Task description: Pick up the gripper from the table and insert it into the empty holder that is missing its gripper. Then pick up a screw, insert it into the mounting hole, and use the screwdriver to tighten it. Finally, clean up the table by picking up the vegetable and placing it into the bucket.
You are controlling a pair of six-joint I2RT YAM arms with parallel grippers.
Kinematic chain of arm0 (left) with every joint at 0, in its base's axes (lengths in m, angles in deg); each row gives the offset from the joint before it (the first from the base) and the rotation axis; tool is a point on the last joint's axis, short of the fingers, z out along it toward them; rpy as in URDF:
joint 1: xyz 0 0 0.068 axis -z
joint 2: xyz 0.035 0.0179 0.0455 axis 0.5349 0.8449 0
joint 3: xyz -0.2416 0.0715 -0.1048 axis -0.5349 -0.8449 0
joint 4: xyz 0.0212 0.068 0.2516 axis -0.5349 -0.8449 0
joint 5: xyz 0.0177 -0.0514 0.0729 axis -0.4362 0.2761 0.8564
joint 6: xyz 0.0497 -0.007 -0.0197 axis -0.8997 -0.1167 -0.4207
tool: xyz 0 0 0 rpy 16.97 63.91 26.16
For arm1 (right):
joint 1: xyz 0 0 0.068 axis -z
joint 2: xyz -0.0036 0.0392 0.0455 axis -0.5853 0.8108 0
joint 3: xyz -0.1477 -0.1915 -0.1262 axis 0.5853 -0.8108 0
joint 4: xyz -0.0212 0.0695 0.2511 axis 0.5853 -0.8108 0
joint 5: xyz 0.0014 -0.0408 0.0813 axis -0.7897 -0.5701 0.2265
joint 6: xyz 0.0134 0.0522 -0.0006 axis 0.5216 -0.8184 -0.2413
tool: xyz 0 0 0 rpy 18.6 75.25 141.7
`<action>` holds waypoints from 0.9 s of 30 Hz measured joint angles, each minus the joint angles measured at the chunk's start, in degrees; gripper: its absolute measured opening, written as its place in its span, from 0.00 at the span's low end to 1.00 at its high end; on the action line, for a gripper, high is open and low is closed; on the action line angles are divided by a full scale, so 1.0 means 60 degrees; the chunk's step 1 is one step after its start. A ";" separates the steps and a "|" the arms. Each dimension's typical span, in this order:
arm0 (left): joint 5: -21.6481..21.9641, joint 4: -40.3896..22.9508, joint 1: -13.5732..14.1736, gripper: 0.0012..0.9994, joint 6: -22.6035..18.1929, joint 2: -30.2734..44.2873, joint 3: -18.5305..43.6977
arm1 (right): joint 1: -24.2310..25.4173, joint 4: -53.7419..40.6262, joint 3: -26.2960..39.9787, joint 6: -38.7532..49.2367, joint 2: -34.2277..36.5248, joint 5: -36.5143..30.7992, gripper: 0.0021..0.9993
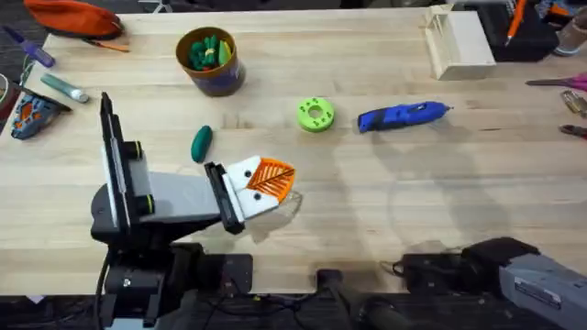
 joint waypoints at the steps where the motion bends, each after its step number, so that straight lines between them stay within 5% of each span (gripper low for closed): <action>1: 0.0000 0.0000 0.0000 0.01 0.0000 -0.0002 0.0000 | 0.0000 -0.0219 -0.0009 -0.0138 -0.0085 -0.0080 0.99; 7: 0.0000 0.0000 0.0000 0.01 0.0000 -0.0004 0.0000 | 0.0000 -0.0300 -0.1207 -0.0985 -0.0767 -0.0344 0.99; 19: 0.0000 0.0000 0.0000 0.01 0.0000 -0.0003 0.0000 | 0.0000 0.1103 -0.5976 -0.2796 -0.2833 -0.0482 0.99; 27: 0.0000 0.0000 0.0000 0.01 0.0000 0.0000 0.0000 | 0.0000 0.1107 -0.6943 -0.3478 -0.2894 -0.0482 0.99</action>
